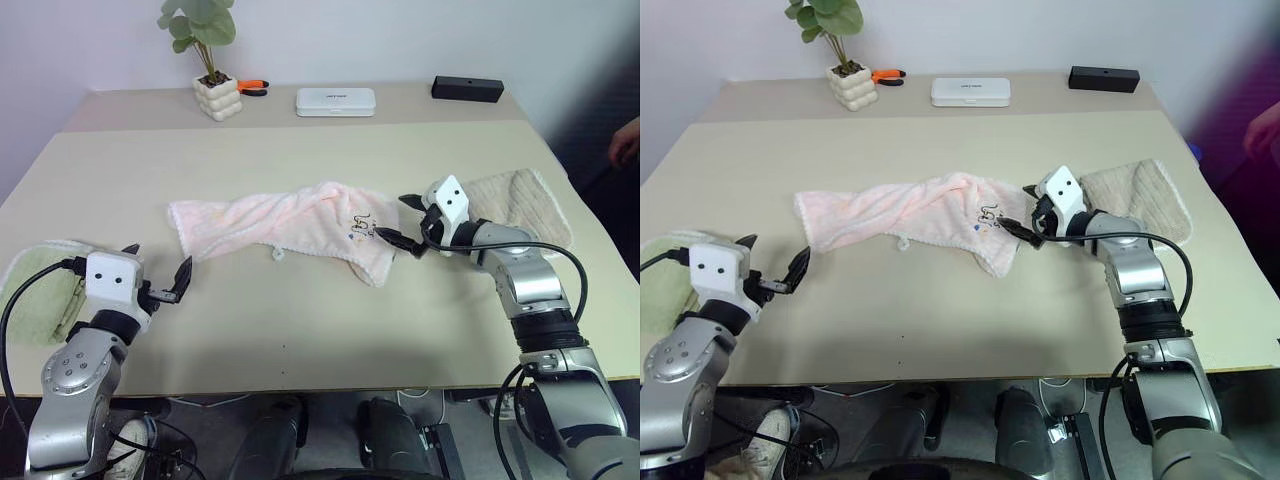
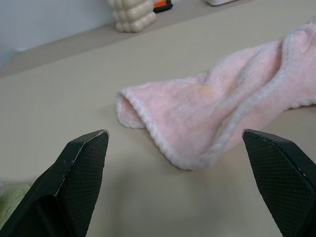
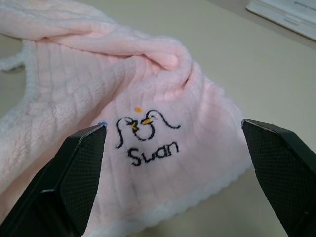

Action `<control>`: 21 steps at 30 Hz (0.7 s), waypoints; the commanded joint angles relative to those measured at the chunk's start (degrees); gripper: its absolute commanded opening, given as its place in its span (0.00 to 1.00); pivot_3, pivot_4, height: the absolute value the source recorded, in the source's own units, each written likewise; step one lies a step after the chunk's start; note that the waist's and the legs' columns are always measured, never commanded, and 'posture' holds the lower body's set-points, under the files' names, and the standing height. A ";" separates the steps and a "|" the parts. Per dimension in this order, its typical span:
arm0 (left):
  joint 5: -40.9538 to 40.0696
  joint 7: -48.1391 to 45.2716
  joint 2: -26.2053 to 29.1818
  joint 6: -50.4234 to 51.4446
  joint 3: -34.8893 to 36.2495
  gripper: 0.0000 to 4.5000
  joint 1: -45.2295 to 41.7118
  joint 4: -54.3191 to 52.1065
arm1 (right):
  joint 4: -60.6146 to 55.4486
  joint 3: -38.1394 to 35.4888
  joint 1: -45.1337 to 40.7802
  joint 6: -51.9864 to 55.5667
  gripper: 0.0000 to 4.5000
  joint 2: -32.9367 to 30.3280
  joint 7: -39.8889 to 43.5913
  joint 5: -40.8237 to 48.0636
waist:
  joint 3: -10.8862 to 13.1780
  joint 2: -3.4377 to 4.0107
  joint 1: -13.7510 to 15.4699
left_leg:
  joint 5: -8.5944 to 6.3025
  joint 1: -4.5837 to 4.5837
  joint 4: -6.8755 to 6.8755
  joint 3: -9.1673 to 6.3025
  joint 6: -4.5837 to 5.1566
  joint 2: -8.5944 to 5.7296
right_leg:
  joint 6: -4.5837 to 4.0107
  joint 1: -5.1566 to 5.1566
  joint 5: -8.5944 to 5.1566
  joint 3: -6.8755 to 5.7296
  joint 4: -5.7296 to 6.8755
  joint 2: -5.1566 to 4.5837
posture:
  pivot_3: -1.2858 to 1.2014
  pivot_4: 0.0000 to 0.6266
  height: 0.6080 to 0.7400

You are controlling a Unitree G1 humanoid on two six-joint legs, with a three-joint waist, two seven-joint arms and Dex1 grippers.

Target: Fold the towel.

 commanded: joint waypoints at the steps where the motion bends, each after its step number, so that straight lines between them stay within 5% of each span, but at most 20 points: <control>1: -0.02 -0.37 0.80 -0.59 0.86 0.99 0.07 -1.36 | -2.70 -1.36 -0.10 -0.10 1.00 -0.05 0.37 1.54 | 0.00 0.00 0.02 | 0.00 0.00 0.00 0.01 0.00 0.01 | 0.00 0.00 0.00 0.01 0.00 0.00 | 0.52 0.24 1.00; 15: -0.47 -9.94 6.54 -2.25 -3.65 0.99 2.02 -4.51 | -5.59 -0.19 1.37 1.53 1.00 2.11 -0.61 2.54 | 0.00 0.00 -0.03 | -0.06 0.00 -0.01 0.26 0.09 0.03 | 0.00 -0.08 0.01 0.27 -0.04 0.02 | 0.52 0.24 1.00; 21: 6.41 -10.11 10.60 -2.54 -8.81 0.99 -0.77 -0.12 | -10.55 0.39 3.12 5.55 1.00 2.63 0.09 3.74 | 0.02 0.02 0.09 | -0.07 0.01 -0.02 0.32 0.11 0.07 | -0.01 -0.12 0.01 0.36 -0.03 0.05 | 0.52 0.24 1.00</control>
